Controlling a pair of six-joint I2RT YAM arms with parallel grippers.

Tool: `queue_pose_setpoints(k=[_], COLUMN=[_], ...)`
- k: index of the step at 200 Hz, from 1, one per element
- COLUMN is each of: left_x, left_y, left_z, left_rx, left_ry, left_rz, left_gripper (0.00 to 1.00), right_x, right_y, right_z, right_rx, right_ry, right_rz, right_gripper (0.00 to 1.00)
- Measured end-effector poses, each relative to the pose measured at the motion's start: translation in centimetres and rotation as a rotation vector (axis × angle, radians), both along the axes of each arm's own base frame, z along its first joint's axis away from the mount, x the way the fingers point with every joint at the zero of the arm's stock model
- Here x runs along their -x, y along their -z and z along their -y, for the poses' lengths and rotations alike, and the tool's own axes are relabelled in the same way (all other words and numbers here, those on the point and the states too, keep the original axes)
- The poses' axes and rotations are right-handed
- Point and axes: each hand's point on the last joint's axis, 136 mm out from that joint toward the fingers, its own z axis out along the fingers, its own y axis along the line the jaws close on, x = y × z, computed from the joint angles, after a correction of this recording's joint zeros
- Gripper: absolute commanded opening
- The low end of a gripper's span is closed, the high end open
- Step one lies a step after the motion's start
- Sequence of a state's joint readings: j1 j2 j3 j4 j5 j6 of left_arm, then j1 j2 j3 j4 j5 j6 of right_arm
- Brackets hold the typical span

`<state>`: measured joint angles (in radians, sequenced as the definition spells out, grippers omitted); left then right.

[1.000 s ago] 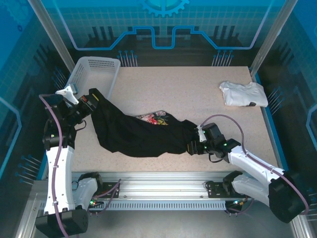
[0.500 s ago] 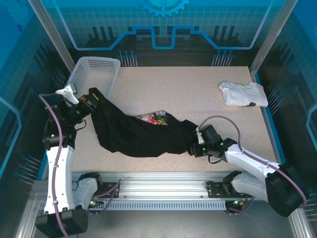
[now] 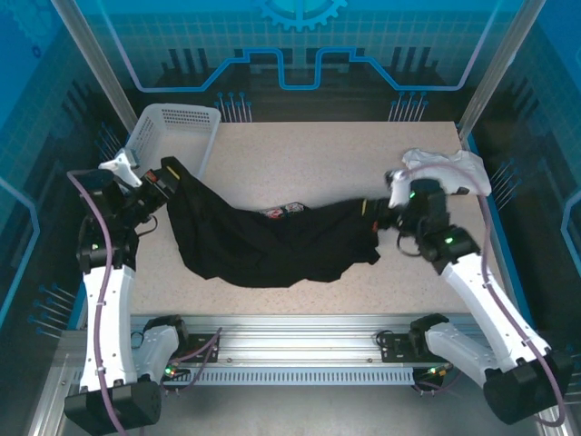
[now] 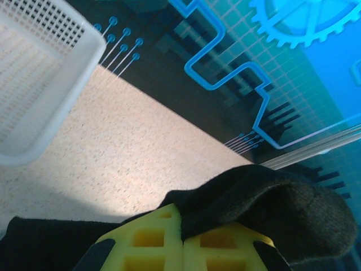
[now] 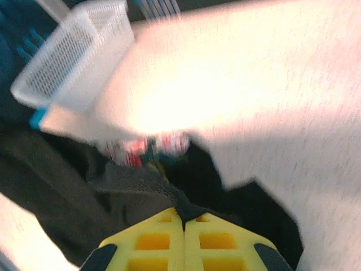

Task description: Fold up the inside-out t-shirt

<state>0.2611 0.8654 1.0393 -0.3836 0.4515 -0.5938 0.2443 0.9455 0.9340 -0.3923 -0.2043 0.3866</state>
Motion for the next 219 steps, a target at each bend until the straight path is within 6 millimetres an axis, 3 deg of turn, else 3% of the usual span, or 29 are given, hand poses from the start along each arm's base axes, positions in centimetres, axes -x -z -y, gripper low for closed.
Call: queue_pose_setpoints(k=[21,46,63,94,106,119,140,152,174,190,210,219], left_x=[0.7,3.7,7.6,14.6,16.0,15.8,11.6,6.9,-2.5,-9.5,-16.2,-18.3], left_y=[-4.9,-13.6,-19.4,-27.2,-29.3,-30.4,-29.9,-27.8,-22.7,-17.7,-12.7,-11.5], left_z=[0.2,0.5,0.7,1.3,1.5,1.4,0.3,-0.7,-1.3,-0.8,-0.6,-0.7], left_rx=[-0.001,-0.058,-0.131,-0.242,-0.259,-0.261,-0.250,-0.230,-0.222,-0.227,-0.232,-0.231], left_ry=[-0.006,-0.033,-0.088,-0.173,-0.184,-0.185,-0.182,-0.170,-0.129,-0.084,-0.052,-0.047], left_rz=[0.100,0.297,0.459,0.683,0.735,0.749,0.687,0.593,0.411,0.265,0.133,0.100], left_gripper=[0.00,0.00,0.00,0.00,0.00,0.00,0.00,0.00,0.00,0.00,0.00,0.00], right_x=[-1.2,0.2,2.9,9.5,11.5,12.5,11.1,8.6,1.6,-3.7,-9.9,-12.0], right_y=[-7.1,-13.8,-18.2,-26.0,-28.4,-29.9,-29.9,-29.0,-25.7,-22.5,-18.1,-16.9], right_z=[2.6,5.4,6.7,8.2,8.6,8.9,9.0,9.1,9.1,9.2,9.3,9.3], right_rx=[-0.038,-0.041,-0.015,0.022,0.025,0.032,0.056,0.077,0.123,0.160,0.201,0.214], right_ry=[0.067,0.142,0.190,0.262,0.281,0.294,0.303,0.304,0.300,0.299,0.293,0.291], right_rz=[0.143,0.279,0.383,0.600,0.673,0.720,0.704,0.656,0.531,0.436,0.323,0.289], right_gripper=[0.00,0.00,0.00,0.00,0.00,0.00,0.00,0.00,0.00,0.00,0.00,0.00])
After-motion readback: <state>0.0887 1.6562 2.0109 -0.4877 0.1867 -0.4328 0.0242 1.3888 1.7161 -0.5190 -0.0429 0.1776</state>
